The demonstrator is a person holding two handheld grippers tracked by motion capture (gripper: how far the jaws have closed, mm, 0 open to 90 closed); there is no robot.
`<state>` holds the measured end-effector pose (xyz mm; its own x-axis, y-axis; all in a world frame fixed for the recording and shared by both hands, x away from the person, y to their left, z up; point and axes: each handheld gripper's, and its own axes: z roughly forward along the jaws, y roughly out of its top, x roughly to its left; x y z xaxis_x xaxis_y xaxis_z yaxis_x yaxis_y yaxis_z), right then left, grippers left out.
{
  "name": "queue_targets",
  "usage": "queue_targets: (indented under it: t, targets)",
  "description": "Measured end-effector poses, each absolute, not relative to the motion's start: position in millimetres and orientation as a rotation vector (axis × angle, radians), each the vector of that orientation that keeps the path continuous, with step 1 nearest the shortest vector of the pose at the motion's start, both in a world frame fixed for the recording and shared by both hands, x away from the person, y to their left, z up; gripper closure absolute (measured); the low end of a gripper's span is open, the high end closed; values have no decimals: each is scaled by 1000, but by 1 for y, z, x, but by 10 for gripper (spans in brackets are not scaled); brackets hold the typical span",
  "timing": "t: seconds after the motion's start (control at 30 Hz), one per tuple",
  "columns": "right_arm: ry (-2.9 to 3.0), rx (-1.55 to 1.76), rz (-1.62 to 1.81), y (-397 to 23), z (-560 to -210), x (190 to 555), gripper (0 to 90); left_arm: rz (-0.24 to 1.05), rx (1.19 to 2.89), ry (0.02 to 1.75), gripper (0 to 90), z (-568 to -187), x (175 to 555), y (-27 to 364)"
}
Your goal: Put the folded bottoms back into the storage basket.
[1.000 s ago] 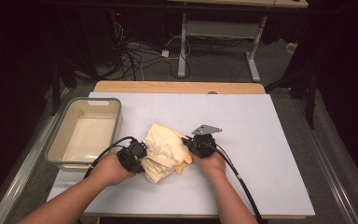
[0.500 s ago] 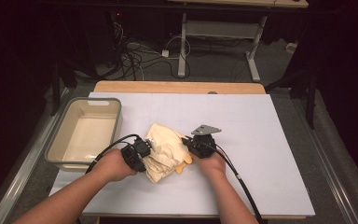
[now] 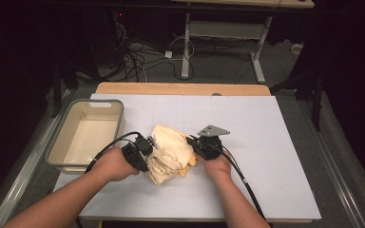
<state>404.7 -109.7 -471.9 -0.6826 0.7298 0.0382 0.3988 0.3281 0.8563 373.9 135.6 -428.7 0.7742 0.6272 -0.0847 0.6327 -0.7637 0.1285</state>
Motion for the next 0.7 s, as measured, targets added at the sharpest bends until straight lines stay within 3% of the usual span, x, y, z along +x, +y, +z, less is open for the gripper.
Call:
queue_targets:
  t: [0.7]
  targets:
    - [2183,993,1339,-115,-444,394,862,-112,2876,987,781,-405,388,122]
